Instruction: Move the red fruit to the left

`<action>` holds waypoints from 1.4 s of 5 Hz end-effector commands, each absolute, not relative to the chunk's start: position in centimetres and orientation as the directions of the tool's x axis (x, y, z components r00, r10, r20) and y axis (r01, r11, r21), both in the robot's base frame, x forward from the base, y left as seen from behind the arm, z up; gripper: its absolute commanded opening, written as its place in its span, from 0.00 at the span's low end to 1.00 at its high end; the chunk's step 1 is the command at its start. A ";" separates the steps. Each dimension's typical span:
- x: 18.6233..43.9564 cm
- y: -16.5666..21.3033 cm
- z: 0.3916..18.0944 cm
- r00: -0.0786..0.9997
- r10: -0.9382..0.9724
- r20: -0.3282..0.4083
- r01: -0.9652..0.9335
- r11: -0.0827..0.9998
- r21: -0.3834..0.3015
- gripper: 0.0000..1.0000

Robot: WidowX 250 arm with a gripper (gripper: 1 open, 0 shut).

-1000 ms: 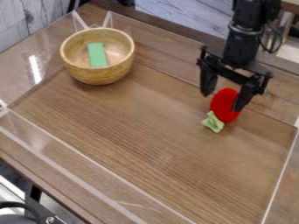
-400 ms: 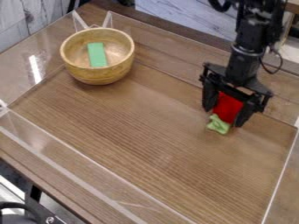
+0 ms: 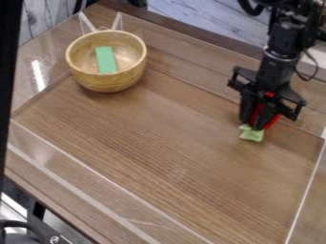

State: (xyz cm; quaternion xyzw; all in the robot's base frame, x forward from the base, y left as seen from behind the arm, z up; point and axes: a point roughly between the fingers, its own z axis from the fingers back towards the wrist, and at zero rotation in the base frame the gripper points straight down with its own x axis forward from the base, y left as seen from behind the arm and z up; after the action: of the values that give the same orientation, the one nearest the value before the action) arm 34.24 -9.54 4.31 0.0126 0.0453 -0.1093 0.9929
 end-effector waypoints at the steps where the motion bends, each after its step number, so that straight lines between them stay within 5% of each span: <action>1: 35.2 -10.8 7.4 0.972 -0.236 -0.007 0.237 0.971 0.030 1.00; 2: 35.2 -11.4 8.0 0.969 -0.245 0.006 0.245 0.969 0.042 1.00; 3: 35.8 -10.7 7.5 0.972 -0.236 0.008 0.236 0.971 0.051 0.00; 5: 36.4 -8.3 7.2 0.977 -0.211 0.015 0.209 0.975 0.075 0.00; 6: 36.6 -7.5 7.2 0.980 -0.198 0.008 0.197 0.977 0.076 1.00; 7: 36.6 -6.8 7.2 0.983 -0.186 0.003 0.185 0.980 0.075 1.00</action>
State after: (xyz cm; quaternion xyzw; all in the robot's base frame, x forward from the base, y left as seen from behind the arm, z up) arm 35.77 -6.90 5.13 0.0386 0.0278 -0.0962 0.9942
